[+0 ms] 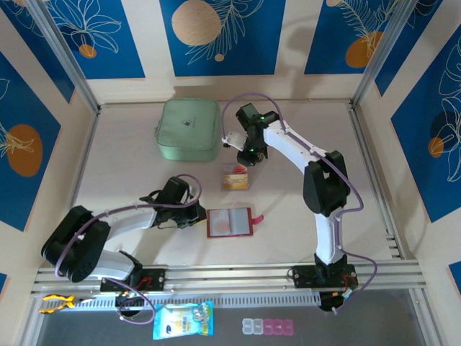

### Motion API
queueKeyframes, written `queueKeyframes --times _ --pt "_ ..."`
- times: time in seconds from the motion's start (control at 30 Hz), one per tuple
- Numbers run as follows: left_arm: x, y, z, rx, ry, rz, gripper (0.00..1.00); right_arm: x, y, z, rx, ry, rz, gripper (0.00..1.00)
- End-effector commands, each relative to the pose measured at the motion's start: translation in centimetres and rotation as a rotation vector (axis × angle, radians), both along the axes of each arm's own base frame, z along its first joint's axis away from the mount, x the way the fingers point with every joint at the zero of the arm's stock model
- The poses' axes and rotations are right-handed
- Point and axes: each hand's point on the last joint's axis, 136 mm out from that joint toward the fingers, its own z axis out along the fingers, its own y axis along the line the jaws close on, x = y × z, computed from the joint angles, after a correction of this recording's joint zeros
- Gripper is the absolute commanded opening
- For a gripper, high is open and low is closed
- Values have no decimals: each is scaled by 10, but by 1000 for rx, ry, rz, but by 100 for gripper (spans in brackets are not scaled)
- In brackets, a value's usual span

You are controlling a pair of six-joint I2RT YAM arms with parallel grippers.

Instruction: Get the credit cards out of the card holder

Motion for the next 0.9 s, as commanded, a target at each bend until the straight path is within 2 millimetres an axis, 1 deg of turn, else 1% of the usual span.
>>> queueKeyframes --times 0.0,0.13,0.33,0.5,0.63,0.73,0.8,0.87 --pt "2 -5 3 -32 2 -2 9 -18 14 25 130 30 -124 19" --pt "-1 -7 4 -37 3 -7 9 -45 29 29 231 85 -210 17" --pt "-8 -7 7 -31 -9 -6 9 -82 42 26 308 156 -337 15" --pt "-15 -8 7 -27 -12 -10 9 -107 50 20 404 257 -499 12" --pt "-18 -12 7 -16 -12 -22 9 -129 54 12 501 366 -608 12" --pt "-22 -12 3 4 -13 -26 8 -140 52 4 536 425 -704 12" --pt "-24 -11 0 20 -12 -24 8 -150 57 1 565 515 -751 10" --pt "-27 -11 -4 33 -10 -27 8 -162 61 -5 548 587 -798 9"
